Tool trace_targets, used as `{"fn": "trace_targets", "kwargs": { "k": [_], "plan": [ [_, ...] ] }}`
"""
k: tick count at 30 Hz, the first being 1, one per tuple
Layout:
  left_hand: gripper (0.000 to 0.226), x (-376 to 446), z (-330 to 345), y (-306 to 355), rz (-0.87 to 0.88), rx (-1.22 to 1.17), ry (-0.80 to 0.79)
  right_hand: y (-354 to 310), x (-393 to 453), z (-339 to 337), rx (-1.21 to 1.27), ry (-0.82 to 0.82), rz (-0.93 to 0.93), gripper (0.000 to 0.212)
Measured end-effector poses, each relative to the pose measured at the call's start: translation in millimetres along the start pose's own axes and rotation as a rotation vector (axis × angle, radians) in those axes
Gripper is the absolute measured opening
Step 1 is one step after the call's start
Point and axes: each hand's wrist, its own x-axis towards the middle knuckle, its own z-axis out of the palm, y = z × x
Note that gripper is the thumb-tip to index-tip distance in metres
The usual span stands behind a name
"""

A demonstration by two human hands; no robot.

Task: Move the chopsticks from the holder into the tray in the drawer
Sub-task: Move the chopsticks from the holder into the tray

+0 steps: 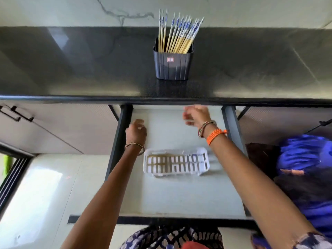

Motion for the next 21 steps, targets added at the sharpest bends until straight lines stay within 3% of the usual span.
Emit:
{"fn": "trace_targets", "kwargs": {
  "k": [3,6,9,14,16,21],
  "plan": [
    [0.029,31.1,-14.6,77.1,0.351,-0.007,0.127,-80.9,26.7,-8.1,-0.149,0.238,-0.458,0.026],
    [0.037,66.1,-21.3,143.6,0.601,0.046,0.112,-145.2,62.2,-10.9,-0.431,0.392,-0.657,0.023],
    [0.042,100.1,-16.6,180.1,0.690,0.160,0.045,-187.2,96.4,-4.9,-0.611,0.404,-0.586,0.033],
    [0.029,143.2,-8.2,183.7,0.717,0.363,0.015,-212.7,144.4,11.9,-0.417,0.298,-0.463,0.041],
    [0.019,152.0,-8.5,176.9,0.682,0.364,0.053,-214.4,152.1,18.1,-0.342,0.278,-0.465,0.037],
    [0.019,161.1,-7.9,167.7,0.696,0.314,0.051,-214.6,167.7,21.4,-0.379,0.242,-0.385,0.028]
  ]
}}
